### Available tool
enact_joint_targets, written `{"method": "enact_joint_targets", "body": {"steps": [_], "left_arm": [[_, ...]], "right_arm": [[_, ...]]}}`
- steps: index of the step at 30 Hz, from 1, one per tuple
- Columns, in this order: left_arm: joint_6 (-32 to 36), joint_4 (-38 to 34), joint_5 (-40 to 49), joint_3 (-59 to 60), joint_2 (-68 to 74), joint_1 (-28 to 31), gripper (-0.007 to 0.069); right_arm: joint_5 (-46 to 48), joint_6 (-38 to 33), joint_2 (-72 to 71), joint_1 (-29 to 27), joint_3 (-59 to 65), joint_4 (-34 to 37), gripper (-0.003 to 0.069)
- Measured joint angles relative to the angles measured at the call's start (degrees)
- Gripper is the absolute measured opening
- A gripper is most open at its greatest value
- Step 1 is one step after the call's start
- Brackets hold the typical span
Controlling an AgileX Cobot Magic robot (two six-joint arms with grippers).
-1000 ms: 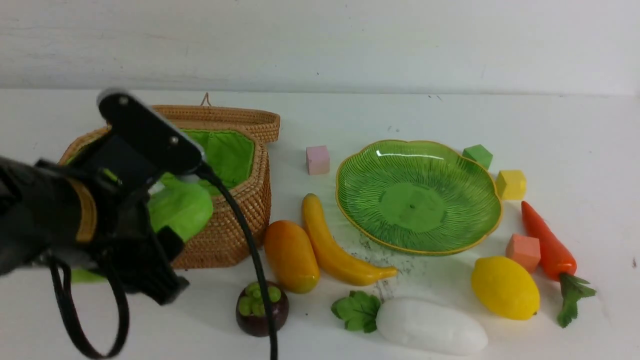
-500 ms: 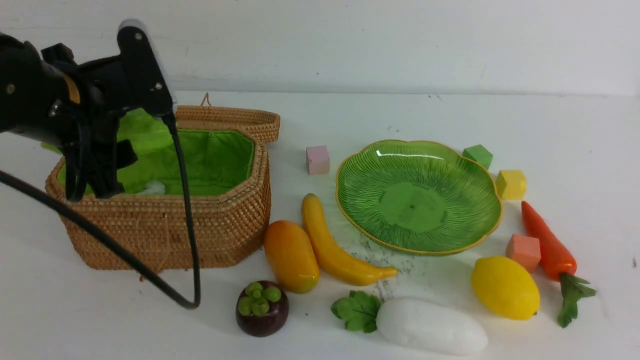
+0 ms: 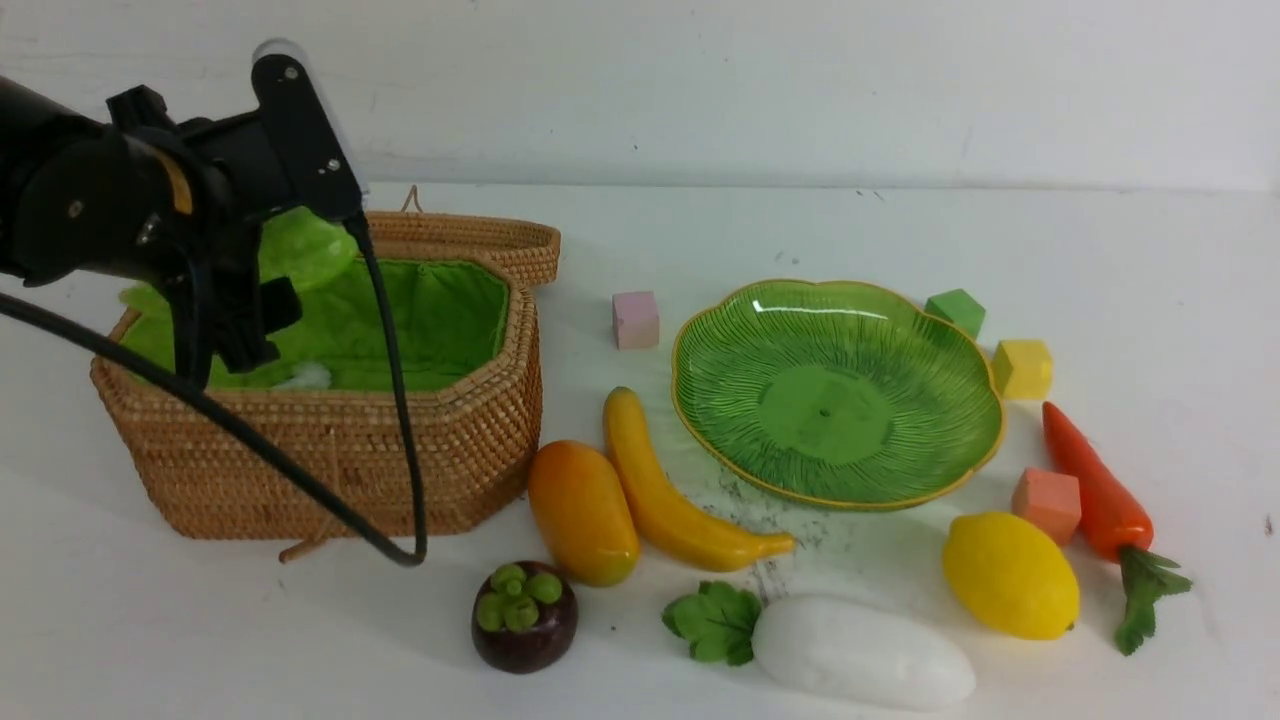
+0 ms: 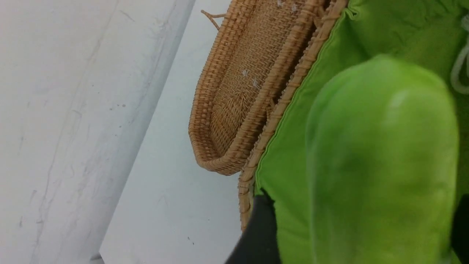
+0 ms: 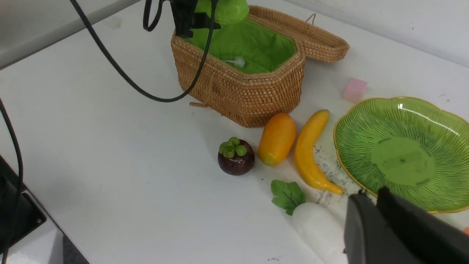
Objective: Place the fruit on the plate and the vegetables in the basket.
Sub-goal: Take a chayote with your left arm and place it on the basket on the left, then grab a mangosteen with your left arm and put it on the plate on the right
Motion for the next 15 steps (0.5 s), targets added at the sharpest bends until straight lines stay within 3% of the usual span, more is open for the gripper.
{"method": "enact_joint_targets", "body": {"steps": [4,8,11,12,15], "left_arm": [[-2.7,-0.4,1.8,0.0,-2.6,0.0,0.0659],[-3.9,-4.6,4.4,0.0,-6.4,0.0,0.0623],[-6.3,-12.9,6.5,0.0,-9.5,0.0,0.0580],[-9.5,-20.1,8.9,-0.1,-11.4,0.0,0.0540],[-13.2,-33.0,14.4,-0.1,-12.8,0.0,0.0444]], "right_arm": [[0.0,0.0,0.0,0.0,0.0,0.0,0.0063],[0.0,0.0,0.0,0.0,0.0,0.0,0.0067],[0.0,0.0,0.0,0.0,0.0,0.0,0.0071],[0.1,0.0,0.0,0.0,0.0,0.0,0.0074],[0.5,0.0,0.0,0.0,0.0,0.0,0.0076]]}}
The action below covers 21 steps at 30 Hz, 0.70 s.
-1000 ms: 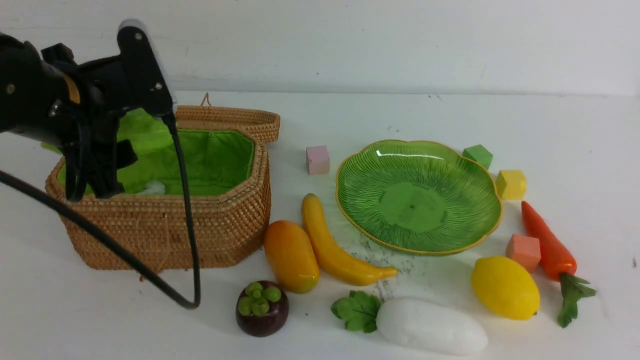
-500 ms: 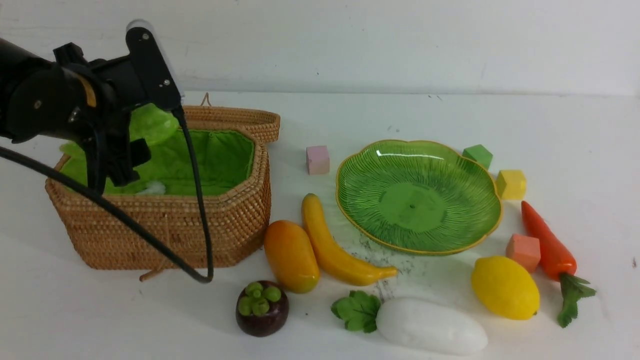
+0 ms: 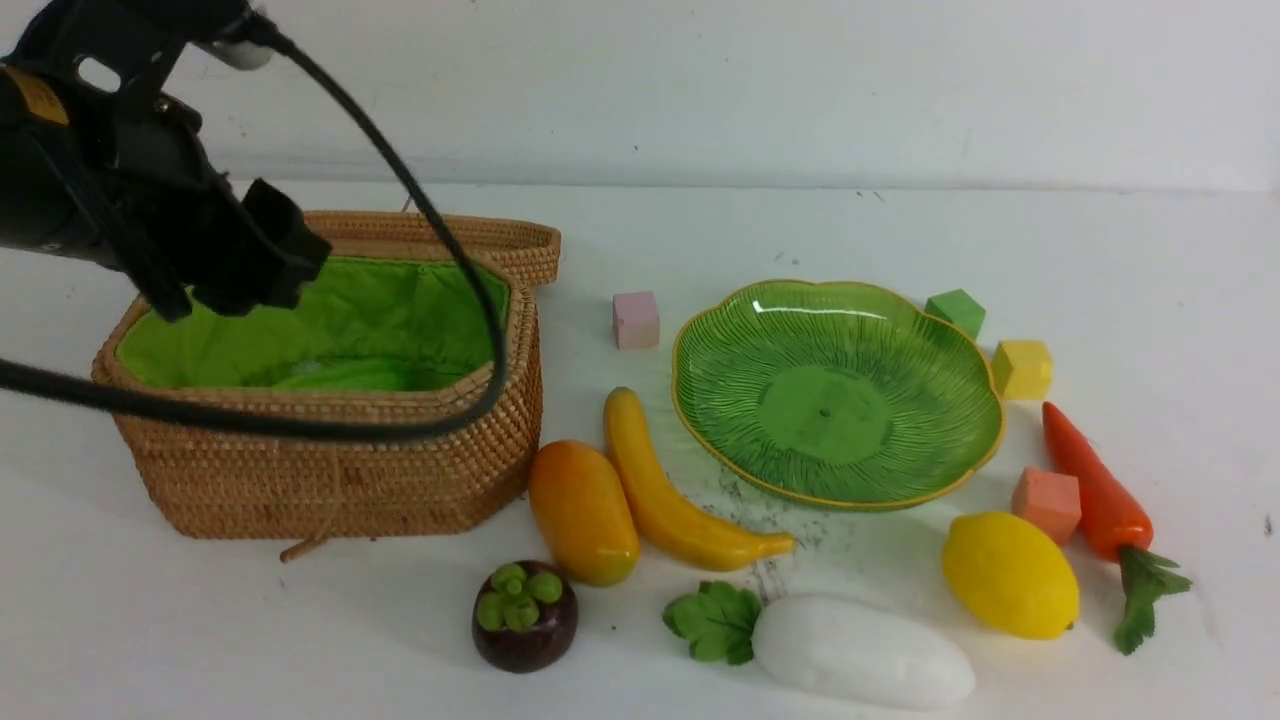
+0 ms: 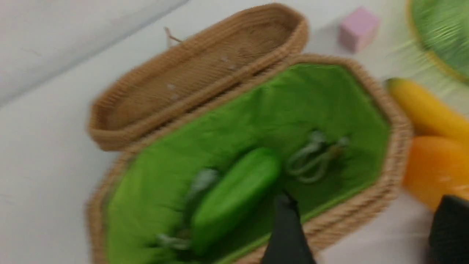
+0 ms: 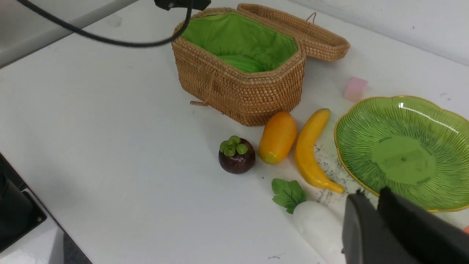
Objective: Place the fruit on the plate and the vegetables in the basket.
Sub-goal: Grab a mangosteen with your left arm and put it on the plate on the right
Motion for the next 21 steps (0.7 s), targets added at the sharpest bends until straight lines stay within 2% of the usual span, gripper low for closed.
{"method": "enact_joint_targets", "body": {"steps": [2,3,4,7,9,10,13,16,21], "left_arm": [[-0.5,-5.5,4.7,0.1,-0.1,-0.5,0.0363],[-0.6,-8.4,8.3,0.8,-0.1,-1.9,0.0274],[-0.6,-9.1,9.6,1.7,-0.1,-2.8,0.0234],[-1.5,-9.5,12.8,7.8,-0.1,-11.6,0.0024],[-2.1,-8.7,12.4,9.5,0.0,-13.9,-0.0010],[-4.2,-6.7,11.1,13.0,0.0,-18.4,-0.0013],[-7.0,-3.1,7.9,15.7,0.3,-23.8,-0.0003],[-7.9,0.5,4.3,16.2,1.0,-26.1,0.0086],[-8.4,5.8,-1.5,16.2,3.5,-26.1,0.0395]], "right_arm": [[0.1,0.0,0.0,0.0,0.0,0.0,0.0076],[0.2,0.0,0.0,0.0,0.0,-0.1,0.0078],[0.4,0.0,0.0,0.0,0.0,-0.1,0.0079],[0.7,0.0,0.0,0.0,0.0,-0.1,0.0082],[0.8,0.0,0.0,0.0,0.0,-0.1,0.0083],[0.8,0.0,0.0,0.0,0.0,-0.1,0.0086],[0.8,0.0,0.0,0.0,0.0,-0.1,0.0087],[0.8,0.0,0.0,0.0,0.0,0.1,0.0087],[1.5,0.0,0.0,0.0,0.0,0.2,0.0087]]}}
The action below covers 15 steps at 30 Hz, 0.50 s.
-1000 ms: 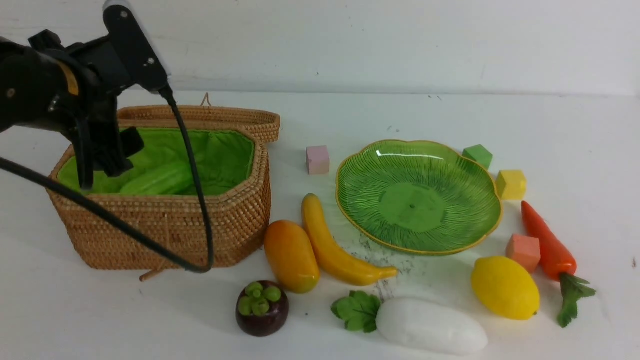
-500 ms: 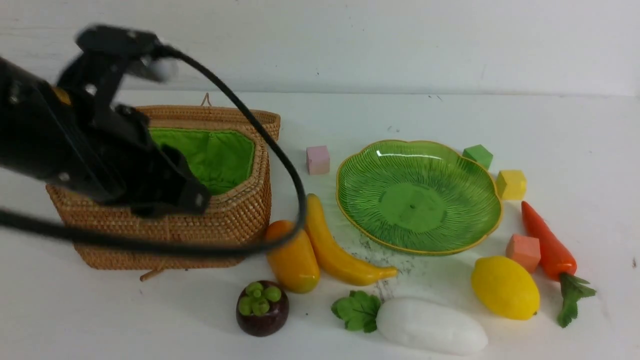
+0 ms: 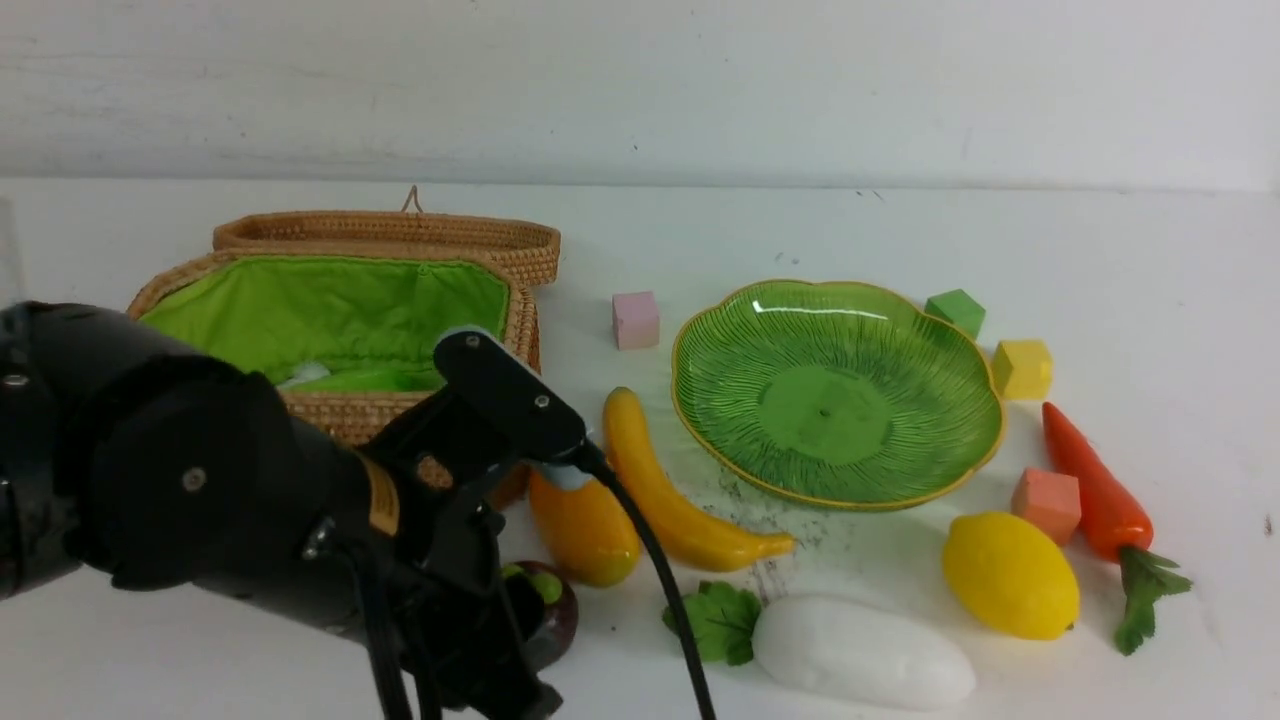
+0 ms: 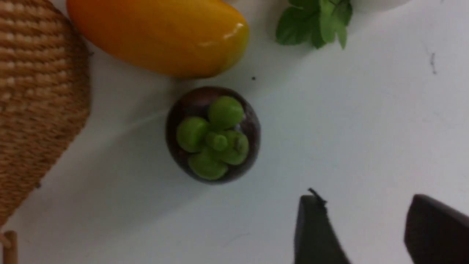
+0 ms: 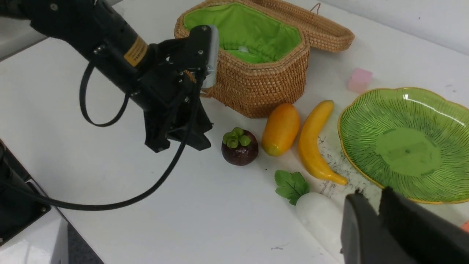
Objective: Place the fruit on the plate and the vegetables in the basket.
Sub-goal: Grab a mangosteen with your left arm and put it on the plate on the right
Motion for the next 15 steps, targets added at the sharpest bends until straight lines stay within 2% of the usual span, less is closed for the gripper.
{"method": "enact_joint_targets", "body": {"steps": [2,4,6,9,15], "left_arm": [[-0.1,1.8,-2.2,0.0,1.9,0.0,0.0542],[-0.1,2.9,-4.2,0.0,3.9,0.0,0.0617],[-0.1,4.4,-7.7,0.0,6.7,0.0,0.0659],[-0.1,6.1,-10.9,0.0,10.0,0.0,0.0661],[-0.1,8.8,-15.1,0.0,14.4,0.0,0.0629]], "right_arm": [[1.0,0.0,0.0,0.0,0.0,0.1,0.0087],[2.2,0.0,0.0,0.0,0.0,0.2,0.0087],[4.6,0.4,0.0,0.0,0.0,0.3,0.0087],[7.9,1.7,0.0,0.0,0.0,0.3,0.0087],[8.8,2.6,0.0,0.0,0.0,0.3,0.0087]]}}
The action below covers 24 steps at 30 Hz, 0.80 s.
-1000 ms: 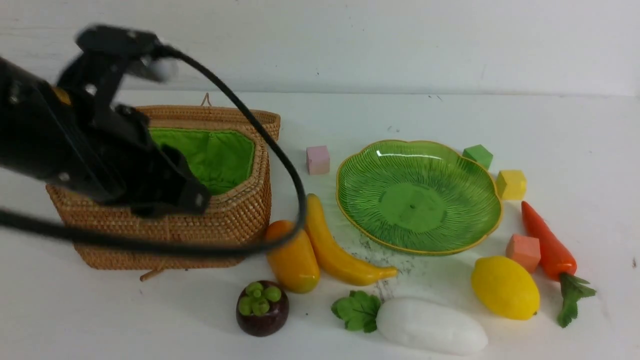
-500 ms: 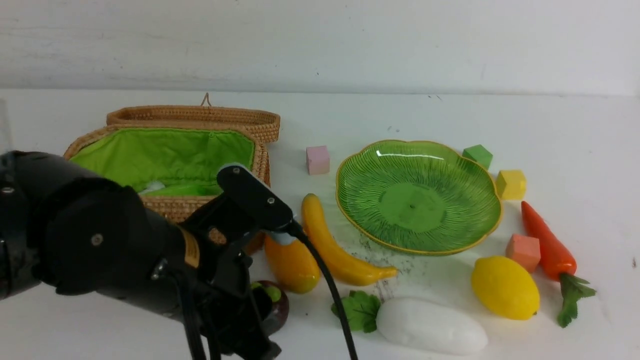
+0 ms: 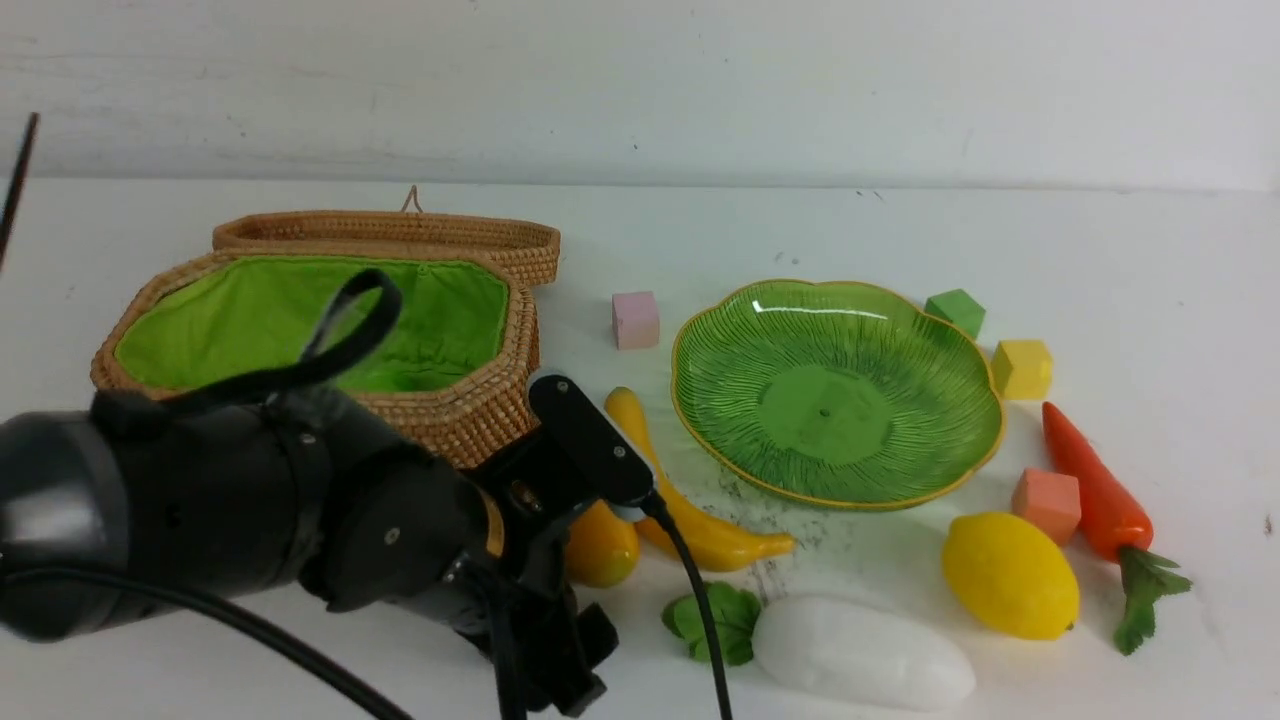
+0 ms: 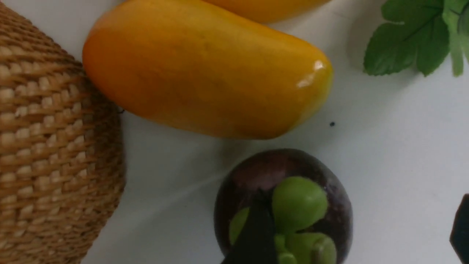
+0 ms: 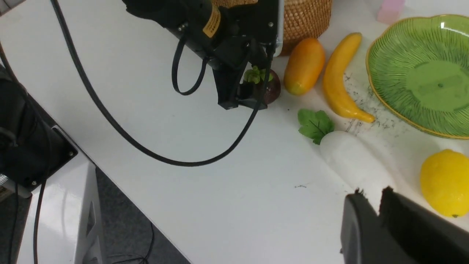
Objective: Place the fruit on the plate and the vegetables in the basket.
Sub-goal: Grab a mangosteen with your left arm and put it on the plate on the right
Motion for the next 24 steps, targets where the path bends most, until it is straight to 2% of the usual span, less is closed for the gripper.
{"method": "enact_joint_targets", "body": {"steps": [11,24], "left_arm": [[0.2,2.4,-3.7,-0.7,2.6,0.0,0.0603],[0.1,1.7,1.7,-0.2,-0.6,-0.1,0.0584]], "right_arm": [[0.0,0.0,-2.2,0.0,0.0,1.2,0.0089],[0.0,0.0,-4.0,0.0,-0.2,1.4,0.0089]]}}
